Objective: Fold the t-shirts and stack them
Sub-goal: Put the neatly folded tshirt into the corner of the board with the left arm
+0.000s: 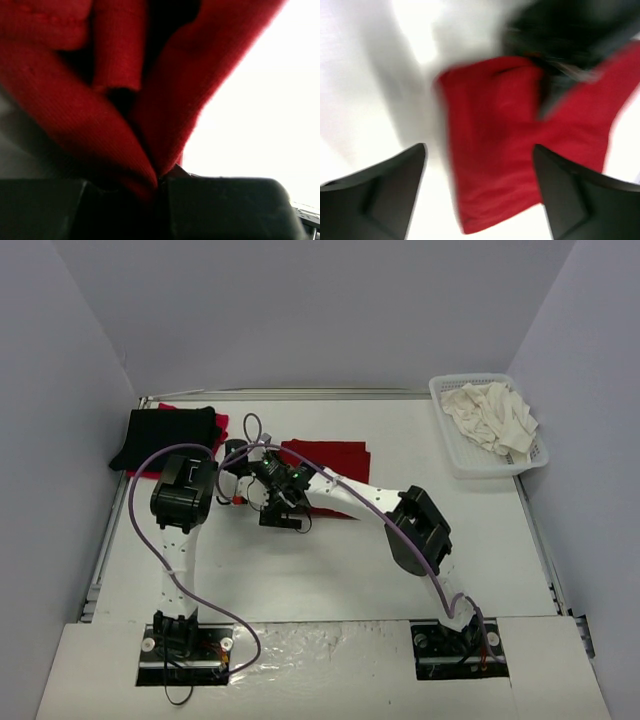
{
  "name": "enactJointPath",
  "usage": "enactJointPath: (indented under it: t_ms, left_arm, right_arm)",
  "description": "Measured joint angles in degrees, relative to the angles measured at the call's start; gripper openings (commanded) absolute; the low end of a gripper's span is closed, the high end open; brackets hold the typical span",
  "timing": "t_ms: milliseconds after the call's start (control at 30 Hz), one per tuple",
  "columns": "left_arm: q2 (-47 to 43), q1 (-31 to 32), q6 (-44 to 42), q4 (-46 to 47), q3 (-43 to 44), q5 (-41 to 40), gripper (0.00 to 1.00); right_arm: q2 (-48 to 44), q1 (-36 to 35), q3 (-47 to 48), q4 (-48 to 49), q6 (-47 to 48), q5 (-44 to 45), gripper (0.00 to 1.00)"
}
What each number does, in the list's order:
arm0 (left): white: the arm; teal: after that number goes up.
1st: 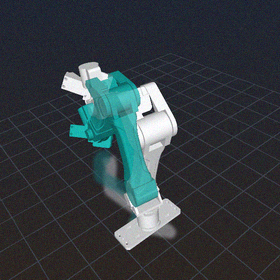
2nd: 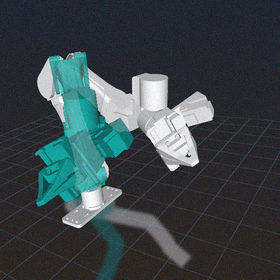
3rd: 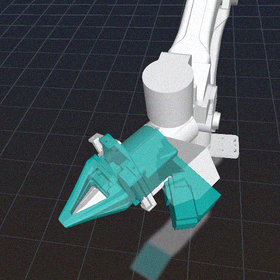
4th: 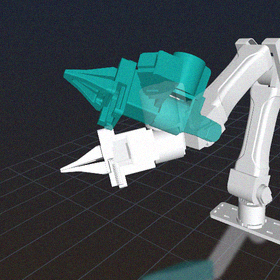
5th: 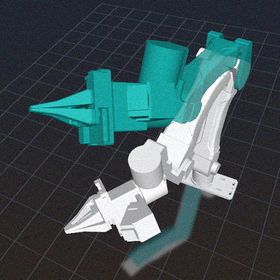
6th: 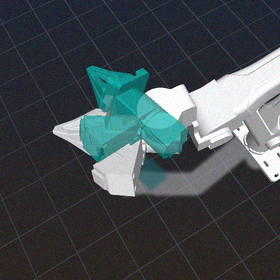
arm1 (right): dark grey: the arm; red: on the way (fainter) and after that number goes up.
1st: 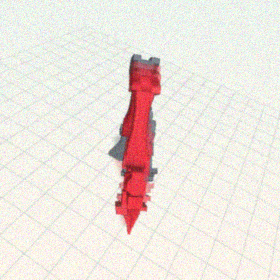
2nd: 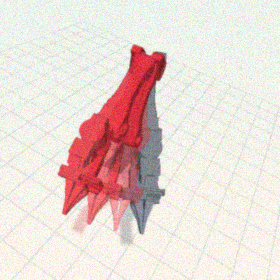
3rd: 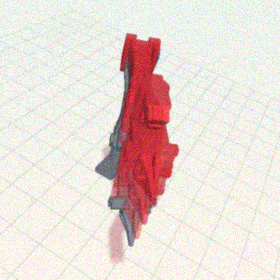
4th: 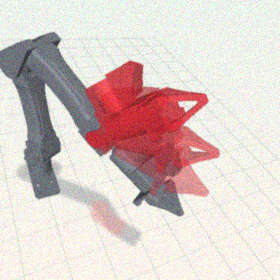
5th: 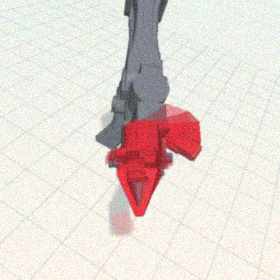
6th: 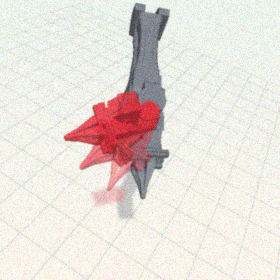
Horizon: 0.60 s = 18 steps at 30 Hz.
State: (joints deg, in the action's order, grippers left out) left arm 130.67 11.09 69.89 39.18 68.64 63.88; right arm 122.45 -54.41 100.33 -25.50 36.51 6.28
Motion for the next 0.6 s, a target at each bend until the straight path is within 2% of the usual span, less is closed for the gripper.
enactJointPath:
  t_ms: [33,67,200,267,333,500,600]
  left_arm:
    - [0.1,-0.2,0.0,-0.1,0.5,0.1,0.02]
    - [0.2,-0.3,0.0,-0.2,1.0,0.2,0.02]
    - [0.2,-0.9,-0.6,-0.3,2.6,0.7,0.02]
    - [0.2,-1.5,-2.2,-2.2,4.0,0.9,0.02]
    - [0.5,-2.1,-4.3,-4.4,6.0,1.1,0.02]
    - [0.7,-3.0,-11.2,-11.3,10.3,0.7,0.03]
    - [0.7,-3.1,-17.0,-18.1,12.7,0.1,0.02]
  right_arm:
    - [0.0,-0.4,0.2,-1.8,0.5,-2.0,0.98]
    - [-0.1,-0.8,0.2,-3.5,0.8,-4.0,1.0]
    - [-4.9,-1.5,-5.7,-8.4,3.3,-11.0,1.0]
    - [-9.6,0.6,-10.5,-11.3,5.8,-14.2,1.0]
    - [-14.8,8.0,-13.9,-14.3,8.1,-17.8,1.0]
    - [-20.6,38.1,-16.0,-11.6,10.6,-23.1,1.0]
    - [-20.8,48.3,-18.3,-10.8,10.0,-24.7,1.0]
